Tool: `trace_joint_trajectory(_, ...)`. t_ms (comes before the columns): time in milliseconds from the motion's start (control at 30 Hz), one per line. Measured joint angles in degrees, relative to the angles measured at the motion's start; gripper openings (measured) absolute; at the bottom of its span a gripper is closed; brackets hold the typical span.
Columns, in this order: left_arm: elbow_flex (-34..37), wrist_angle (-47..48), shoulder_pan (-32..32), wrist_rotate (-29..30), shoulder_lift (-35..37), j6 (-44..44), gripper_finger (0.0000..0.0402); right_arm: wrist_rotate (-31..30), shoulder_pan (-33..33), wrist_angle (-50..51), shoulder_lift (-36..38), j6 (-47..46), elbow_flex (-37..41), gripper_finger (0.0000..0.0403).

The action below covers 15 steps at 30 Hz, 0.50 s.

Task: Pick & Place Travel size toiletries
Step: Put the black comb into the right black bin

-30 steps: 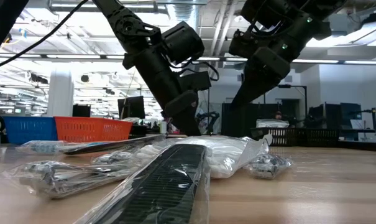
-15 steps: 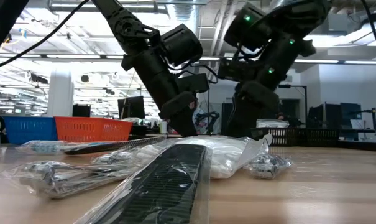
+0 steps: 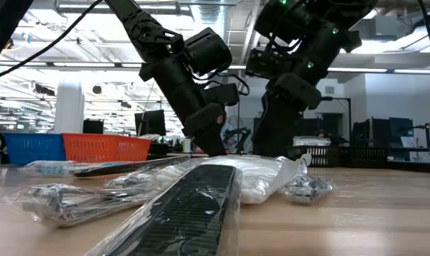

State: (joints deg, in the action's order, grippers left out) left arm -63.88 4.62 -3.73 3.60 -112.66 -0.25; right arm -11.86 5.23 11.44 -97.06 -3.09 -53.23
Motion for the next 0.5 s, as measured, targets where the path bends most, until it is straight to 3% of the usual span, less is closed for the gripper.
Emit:
trace_joint_trajectory(267,0.00,-0.06,0.00,-0.24,0.00,0.00,0.0002,-0.16,0.00,-0.05,0.00,-0.54,0.00,0.0261)
trace_joint_trajectory(500,0.02,-0.48,0.00,-0.46,-0.53,-0.02,0.0002,-0.20,0.00,0.11,0.00,-0.05,0.02,0.0275)
